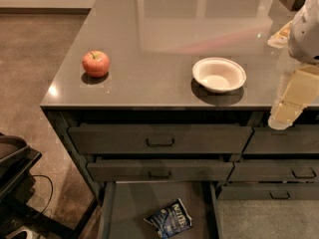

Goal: Pick blue chip bag from bottom drawer and place on counter

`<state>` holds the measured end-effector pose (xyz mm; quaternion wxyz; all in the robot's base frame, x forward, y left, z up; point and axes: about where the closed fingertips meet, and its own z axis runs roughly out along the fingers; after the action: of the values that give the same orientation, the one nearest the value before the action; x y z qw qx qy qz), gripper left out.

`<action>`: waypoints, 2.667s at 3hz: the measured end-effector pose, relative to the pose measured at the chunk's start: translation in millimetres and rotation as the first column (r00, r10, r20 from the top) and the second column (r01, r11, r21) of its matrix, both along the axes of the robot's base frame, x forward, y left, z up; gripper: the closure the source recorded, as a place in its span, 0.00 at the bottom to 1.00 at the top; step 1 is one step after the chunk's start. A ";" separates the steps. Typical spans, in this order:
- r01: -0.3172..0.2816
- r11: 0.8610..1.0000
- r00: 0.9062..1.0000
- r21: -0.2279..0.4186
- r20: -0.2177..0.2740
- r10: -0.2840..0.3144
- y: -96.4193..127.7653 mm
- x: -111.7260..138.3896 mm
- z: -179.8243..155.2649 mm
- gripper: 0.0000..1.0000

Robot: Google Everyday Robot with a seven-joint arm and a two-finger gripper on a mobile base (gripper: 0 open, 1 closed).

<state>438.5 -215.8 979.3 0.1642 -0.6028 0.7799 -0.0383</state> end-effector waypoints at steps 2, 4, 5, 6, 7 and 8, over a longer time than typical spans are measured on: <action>0.012 1.000 1.000 0.016 0.013 -0.012 -1.6 -1.2 -6.2 0.00; 0.082 0.966 0.996 0.245 -0.046 -0.073 4.3 -30.4 -123.5 0.00; 0.166 0.939 0.984 0.301 -0.115 -0.137 4.1 -37.0 -214.8 0.00; 0.180 0.935 0.984 0.307 -0.074 -0.165 2.8 -27.1 -225.2 0.00; 0.204 0.908 0.979 0.365 -0.093 -0.182 11.1 -40.9 -249.1 0.00; 0.266 0.838 0.962 0.476 -0.188 -0.198 41.4 -79.8 -329.0 0.00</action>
Offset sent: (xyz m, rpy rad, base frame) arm -0.0028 -0.0054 -0.0203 0.0395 -0.0124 -0.0285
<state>358.7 -174.4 650.3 0.2562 -0.4421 0.8397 0.1839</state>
